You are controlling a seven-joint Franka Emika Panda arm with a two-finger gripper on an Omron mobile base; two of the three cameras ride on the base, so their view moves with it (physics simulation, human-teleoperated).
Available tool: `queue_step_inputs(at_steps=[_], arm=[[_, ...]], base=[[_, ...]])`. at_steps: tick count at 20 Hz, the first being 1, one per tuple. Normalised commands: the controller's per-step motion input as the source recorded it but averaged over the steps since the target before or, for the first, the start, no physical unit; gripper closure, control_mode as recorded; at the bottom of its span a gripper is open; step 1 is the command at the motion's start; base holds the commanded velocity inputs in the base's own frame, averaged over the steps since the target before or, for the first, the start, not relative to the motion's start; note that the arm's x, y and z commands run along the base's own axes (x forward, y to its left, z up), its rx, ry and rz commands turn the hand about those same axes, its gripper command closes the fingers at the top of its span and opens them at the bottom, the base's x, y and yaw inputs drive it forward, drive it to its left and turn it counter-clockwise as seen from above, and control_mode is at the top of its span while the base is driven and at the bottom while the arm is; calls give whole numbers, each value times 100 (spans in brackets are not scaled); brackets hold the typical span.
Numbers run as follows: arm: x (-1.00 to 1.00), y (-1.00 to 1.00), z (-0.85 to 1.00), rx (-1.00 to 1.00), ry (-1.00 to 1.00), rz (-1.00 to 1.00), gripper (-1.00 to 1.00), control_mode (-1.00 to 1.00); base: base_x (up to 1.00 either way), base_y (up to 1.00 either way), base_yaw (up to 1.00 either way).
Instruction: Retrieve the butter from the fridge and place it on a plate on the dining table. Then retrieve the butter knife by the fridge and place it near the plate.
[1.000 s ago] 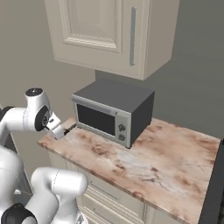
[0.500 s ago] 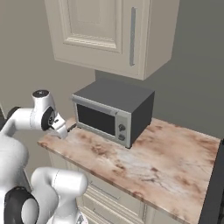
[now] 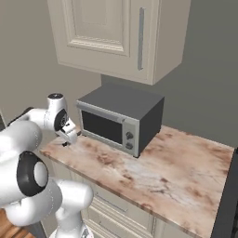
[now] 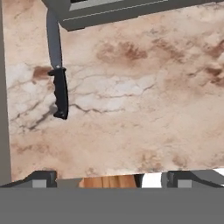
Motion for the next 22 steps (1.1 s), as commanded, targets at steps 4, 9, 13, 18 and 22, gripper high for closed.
queue_step_inputs(at_steps=[4,9,13,18,22], arm=[[38,33,-4,0,1,0,-100,-100],[31,24,-25,0,0,0,-100,-100],[1,5,-39,0,0,0,-100,-100],[0,0,-39,0,0,0,-100,-100],[0,0,-18,-1,0,0,-100,-100]], base=[[0,0,0],[0,0,0],[0,0,0],[0,0,0],[0,0,0]])
